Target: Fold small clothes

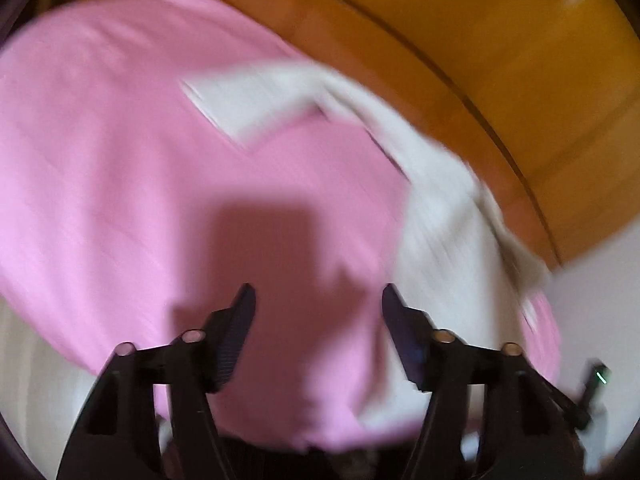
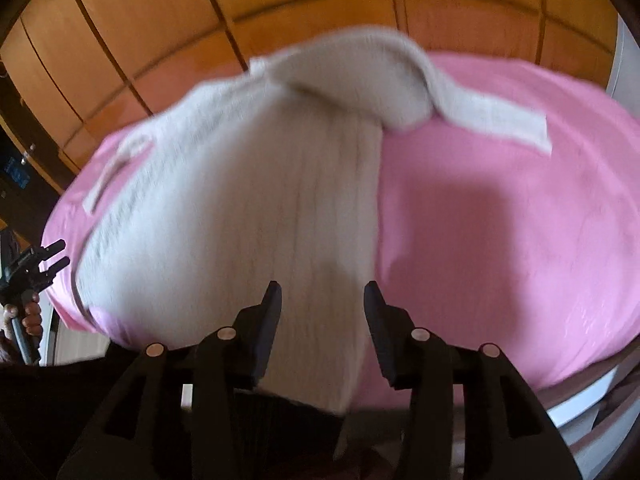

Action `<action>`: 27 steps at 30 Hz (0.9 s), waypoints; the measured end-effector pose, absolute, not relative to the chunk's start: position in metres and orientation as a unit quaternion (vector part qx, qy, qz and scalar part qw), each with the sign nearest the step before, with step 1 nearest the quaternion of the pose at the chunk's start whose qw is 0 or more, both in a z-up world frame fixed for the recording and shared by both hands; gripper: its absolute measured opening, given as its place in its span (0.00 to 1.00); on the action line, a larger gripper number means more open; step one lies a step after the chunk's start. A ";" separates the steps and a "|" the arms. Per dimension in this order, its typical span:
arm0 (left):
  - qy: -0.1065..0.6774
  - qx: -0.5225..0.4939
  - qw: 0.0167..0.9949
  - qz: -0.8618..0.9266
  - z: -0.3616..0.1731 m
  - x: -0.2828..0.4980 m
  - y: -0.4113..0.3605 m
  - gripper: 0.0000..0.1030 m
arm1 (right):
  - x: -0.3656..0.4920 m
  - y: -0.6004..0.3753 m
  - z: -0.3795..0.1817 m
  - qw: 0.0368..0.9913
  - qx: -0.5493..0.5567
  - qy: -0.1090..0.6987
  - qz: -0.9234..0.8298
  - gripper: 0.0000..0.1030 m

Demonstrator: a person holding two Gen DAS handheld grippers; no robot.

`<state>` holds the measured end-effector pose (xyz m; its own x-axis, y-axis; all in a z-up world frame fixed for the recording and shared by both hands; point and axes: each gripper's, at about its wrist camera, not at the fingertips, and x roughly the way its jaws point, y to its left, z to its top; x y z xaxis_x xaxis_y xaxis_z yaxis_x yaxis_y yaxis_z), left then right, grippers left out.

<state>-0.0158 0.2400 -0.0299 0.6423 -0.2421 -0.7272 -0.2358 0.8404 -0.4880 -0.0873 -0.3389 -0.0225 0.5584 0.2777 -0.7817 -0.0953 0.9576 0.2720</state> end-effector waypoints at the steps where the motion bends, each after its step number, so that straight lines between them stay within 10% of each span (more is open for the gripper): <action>1: 0.422 -0.278 0.863 0.021 -0.029 -0.013 0.249 0.63 | -0.083 -0.333 -0.017 0.880 0.099 0.450 0.113 0.47; 10: 0.413 -0.169 0.886 0.122 -0.027 0.037 0.283 0.66 | -0.041 -0.239 -0.034 0.857 0.098 0.467 0.197 0.56; 17: 0.415 -0.320 0.843 0.123 -0.059 0.093 0.321 0.69 | -0.027 -0.199 -0.043 0.844 0.075 0.483 0.222 0.60; 19: 0.394 -0.358 0.837 0.127 -0.065 0.107 0.333 0.55 | -0.022 -0.192 -0.046 0.841 0.076 0.488 0.222 0.61; 21: 0.400 -0.358 0.835 0.119 -0.066 0.124 0.340 0.05 | -0.018 -0.188 -0.050 0.837 0.076 0.495 0.221 0.61; 27: 0.333 -0.311 0.879 0.140 -0.009 0.126 0.381 0.05 | -0.009 -0.179 -0.054 0.834 0.069 0.503 0.217 0.63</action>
<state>0.1255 0.3805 -0.0093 0.7392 0.0387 -0.6724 -0.4524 0.7681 -0.4531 -0.0090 -0.1791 -0.0539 0.4003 0.4307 -0.8088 -0.2927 0.8965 0.3326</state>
